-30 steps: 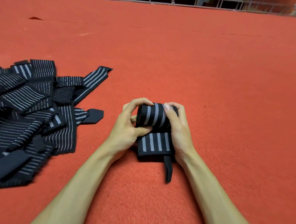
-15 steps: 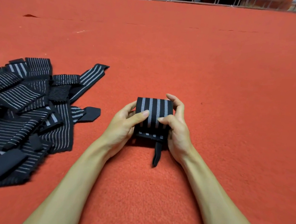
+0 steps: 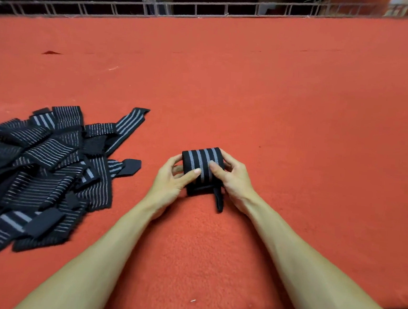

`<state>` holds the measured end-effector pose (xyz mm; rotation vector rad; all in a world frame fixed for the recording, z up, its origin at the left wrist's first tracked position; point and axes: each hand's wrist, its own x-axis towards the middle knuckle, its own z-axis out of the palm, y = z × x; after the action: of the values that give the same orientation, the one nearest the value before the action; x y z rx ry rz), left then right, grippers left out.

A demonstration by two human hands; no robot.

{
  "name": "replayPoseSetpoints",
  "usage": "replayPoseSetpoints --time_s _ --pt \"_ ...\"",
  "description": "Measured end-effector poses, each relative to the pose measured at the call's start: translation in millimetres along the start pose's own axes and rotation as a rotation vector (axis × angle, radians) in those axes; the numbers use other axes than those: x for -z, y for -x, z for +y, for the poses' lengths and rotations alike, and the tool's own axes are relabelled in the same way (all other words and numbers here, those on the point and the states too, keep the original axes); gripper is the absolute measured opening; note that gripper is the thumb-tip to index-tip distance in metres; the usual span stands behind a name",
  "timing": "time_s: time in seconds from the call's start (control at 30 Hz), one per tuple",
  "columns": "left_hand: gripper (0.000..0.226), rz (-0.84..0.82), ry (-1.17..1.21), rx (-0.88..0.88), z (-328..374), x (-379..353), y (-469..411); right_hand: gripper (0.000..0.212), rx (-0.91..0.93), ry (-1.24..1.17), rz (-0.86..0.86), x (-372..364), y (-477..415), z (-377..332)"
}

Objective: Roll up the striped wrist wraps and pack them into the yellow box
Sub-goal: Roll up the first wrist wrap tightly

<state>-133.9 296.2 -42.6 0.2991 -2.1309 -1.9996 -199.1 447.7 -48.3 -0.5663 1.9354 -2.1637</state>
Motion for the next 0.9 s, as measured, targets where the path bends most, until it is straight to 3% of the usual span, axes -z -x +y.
replayPoseSetpoints --time_s 0.17,0.23,0.37,0.53,0.73,0.9 --pt "0.062 -0.066 -0.058 0.013 21 -67 16 0.036 -0.028 0.047 0.096 69 31 -29" --pt "0.066 -0.121 -0.061 0.029 25 -107 15 0.032 -0.055 0.056 0.196 100 44 -40" --pt "0.046 -0.183 -0.017 0.058 29 -186 15 0.025 -0.105 0.024 0.471 156 64 -51" --pt "0.045 -0.305 0.056 0.146 24 -272 26 0.022 -0.123 0.273 0.769 217 90 -47" --pt "0.045 -0.334 -0.012 0.131 21 -316 33 0.03 -0.193 0.415 1.008 248 99 -48" --pt "0.052 -0.286 -0.22 0.064 17 -326 26 0.029 -0.285 0.549 1.043 263 104 -41"
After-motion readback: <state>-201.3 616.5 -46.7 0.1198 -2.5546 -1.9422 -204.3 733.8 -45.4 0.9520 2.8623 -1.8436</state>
